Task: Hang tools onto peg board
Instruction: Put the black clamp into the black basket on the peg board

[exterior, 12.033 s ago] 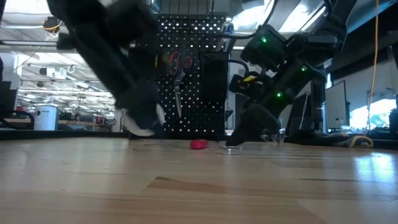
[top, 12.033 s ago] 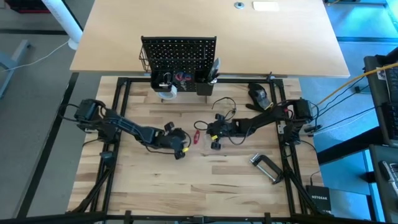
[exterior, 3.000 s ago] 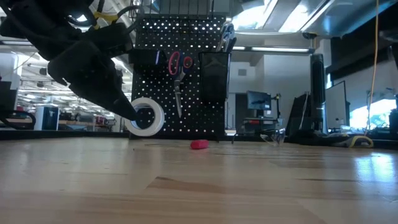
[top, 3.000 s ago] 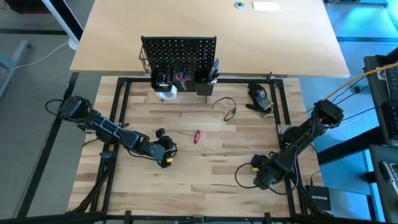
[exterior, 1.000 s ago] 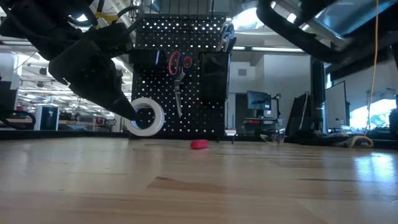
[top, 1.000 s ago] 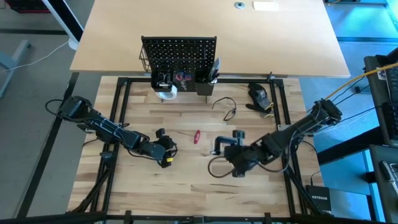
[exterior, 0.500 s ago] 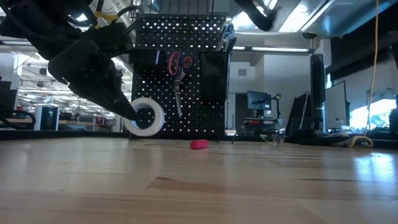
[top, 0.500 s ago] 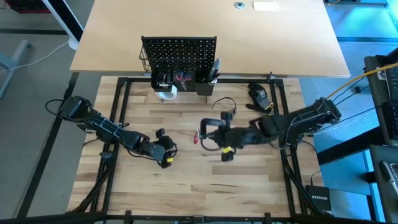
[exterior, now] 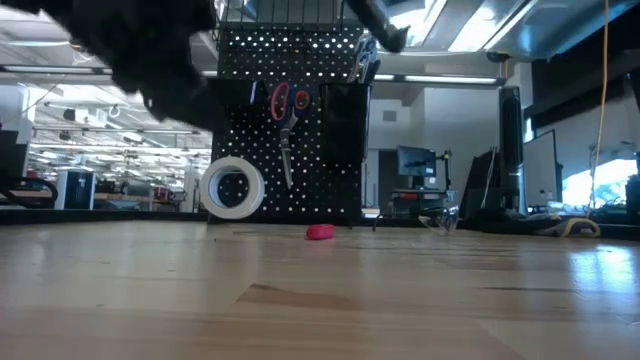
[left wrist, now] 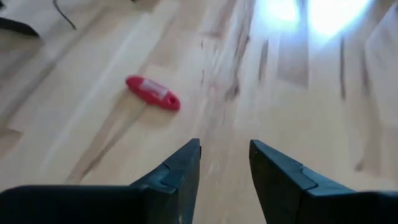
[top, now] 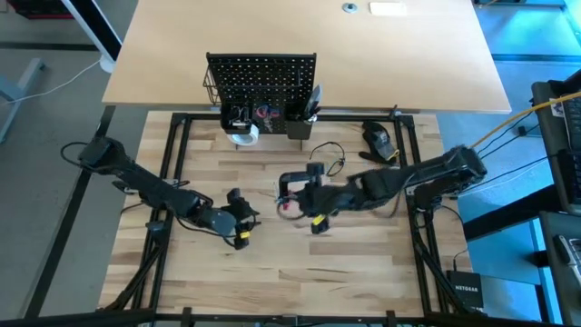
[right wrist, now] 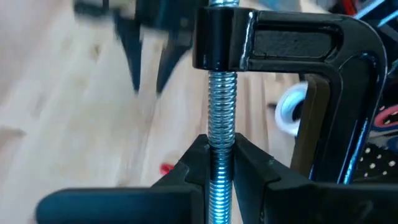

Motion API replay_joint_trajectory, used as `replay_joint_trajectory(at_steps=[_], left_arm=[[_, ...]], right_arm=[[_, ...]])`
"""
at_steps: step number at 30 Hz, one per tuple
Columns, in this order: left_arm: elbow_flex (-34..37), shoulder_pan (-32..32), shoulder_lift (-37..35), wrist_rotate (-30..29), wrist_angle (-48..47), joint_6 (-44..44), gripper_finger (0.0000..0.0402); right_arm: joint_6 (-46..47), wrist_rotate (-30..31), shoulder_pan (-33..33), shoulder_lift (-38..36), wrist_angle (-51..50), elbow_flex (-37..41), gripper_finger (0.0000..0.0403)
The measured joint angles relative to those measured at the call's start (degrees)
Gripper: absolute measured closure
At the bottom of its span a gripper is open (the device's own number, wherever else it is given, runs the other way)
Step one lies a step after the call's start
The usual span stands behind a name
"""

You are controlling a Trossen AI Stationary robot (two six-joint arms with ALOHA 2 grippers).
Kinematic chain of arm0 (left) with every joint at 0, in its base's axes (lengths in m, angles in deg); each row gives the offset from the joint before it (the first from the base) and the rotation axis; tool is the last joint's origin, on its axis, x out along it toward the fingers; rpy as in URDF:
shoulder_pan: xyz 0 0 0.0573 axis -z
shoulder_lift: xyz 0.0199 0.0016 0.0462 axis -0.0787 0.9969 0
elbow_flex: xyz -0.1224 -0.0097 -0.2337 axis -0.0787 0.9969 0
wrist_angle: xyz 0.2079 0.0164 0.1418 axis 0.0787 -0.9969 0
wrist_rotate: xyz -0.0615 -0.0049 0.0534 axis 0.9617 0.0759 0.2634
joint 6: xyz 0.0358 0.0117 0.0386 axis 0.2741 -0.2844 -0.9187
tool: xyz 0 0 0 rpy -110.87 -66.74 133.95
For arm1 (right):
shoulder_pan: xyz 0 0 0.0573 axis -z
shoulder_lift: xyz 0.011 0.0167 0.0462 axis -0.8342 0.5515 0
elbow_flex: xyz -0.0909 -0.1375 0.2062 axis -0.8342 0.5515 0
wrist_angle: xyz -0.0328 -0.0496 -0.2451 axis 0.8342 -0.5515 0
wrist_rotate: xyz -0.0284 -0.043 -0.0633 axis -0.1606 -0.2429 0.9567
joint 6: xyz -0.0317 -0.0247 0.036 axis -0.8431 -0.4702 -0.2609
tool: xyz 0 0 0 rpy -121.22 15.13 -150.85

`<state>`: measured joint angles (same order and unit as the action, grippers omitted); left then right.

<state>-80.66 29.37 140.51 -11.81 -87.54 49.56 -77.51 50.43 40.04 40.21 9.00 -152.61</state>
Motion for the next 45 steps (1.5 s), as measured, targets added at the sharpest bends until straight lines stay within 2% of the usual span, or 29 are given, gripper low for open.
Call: replay_joint_trajectory(at_steps=[5,9,14,27,36,45], left_arm=[[-1.4,0.5,-7.4,-1.1,-2.2,2.3,0.0273],[-1.4,0.4,-14.1,2.1,-3.0,3.4,0.0273],[-1.4,-0.1,-20.2,3.1,-1.9,1.8,0.0272],[-1.3,-6.6,-19.2,-0.6,1.9,5.8,0.0272],[-1.3,-7.0,-19.0,-0.5,4.0,9.3,0.0272],[-1.3,-7.1,-14.4,-0.4,10.4,8.9,0.0272]], right_arm=[[-2.1,10.5,-1.6,6.4,-1.6,0.0,0.0357],[-2.4,19.0,-2.3,10.2,-2.8,0.0,0.0357],[-2.4,23.8,-2.7,13.4,-1.7,0.0,0.0357],[-1.2,24.9,-2.7,15.2,3.3,0.0,0.0357],[-1.3,23.6,-2.6,15.2,5.8,0.0,0.0357],[-1.3,21.8,-2.5,15.2,7.1,0.0,0.0358]])
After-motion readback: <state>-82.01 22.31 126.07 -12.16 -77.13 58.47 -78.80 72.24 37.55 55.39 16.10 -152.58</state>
